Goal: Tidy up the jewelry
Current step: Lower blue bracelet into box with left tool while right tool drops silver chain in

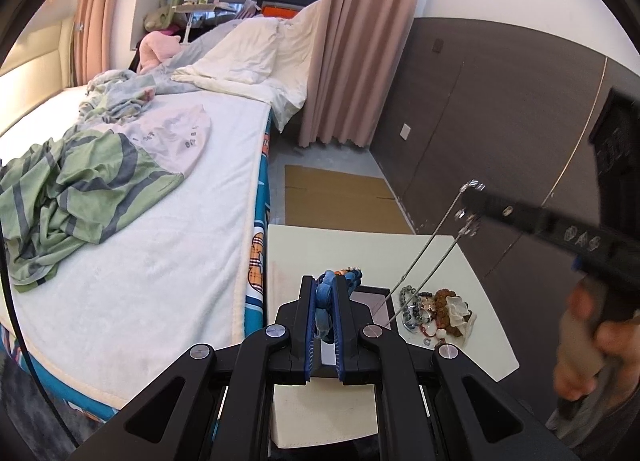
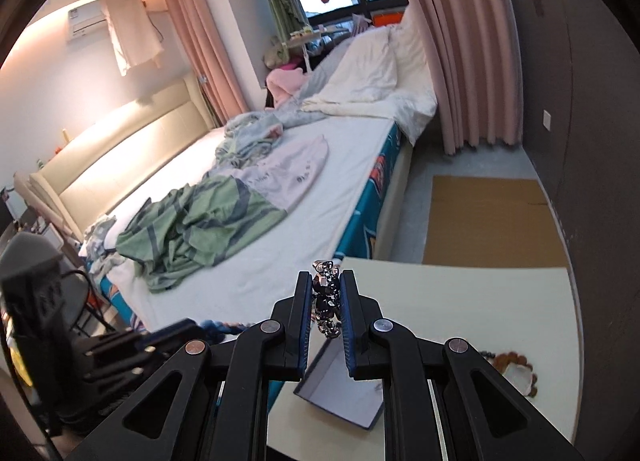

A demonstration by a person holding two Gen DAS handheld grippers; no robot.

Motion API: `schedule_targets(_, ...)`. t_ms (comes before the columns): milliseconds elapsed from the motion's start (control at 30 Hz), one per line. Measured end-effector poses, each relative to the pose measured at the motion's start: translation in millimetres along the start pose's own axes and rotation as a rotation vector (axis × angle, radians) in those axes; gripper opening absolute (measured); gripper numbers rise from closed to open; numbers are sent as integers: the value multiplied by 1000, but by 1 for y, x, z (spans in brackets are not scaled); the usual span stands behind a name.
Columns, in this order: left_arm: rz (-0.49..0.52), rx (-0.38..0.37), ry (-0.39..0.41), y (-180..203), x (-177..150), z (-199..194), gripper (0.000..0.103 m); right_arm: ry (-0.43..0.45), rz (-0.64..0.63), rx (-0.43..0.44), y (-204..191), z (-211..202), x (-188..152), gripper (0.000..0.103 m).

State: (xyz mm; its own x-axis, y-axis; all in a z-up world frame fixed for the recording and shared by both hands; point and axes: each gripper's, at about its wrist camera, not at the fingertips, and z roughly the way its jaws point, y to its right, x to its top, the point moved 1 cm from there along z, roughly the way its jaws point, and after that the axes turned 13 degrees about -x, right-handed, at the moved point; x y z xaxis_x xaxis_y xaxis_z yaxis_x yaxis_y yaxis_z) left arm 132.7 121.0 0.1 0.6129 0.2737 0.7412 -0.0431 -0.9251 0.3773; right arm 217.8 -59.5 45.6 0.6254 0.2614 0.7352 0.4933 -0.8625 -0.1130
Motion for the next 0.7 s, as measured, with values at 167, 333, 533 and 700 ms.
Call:
schedule_targets(167,4,2,-16,0,-1,5,8,-73,36,-12,10,25,-16,15)
schedule_targets(333,22,-4,-40,6,-2,14,8,-124,113,-27,30,33,-28,60)
schedule_targets(533,55,-26,-82,19,-4,39,8,-127,175,-44,62,14,-47,63)
schedule_targets(700,65,-48,-119,27,-6,64,8,-126,234,-97,98,-10,-66,63)
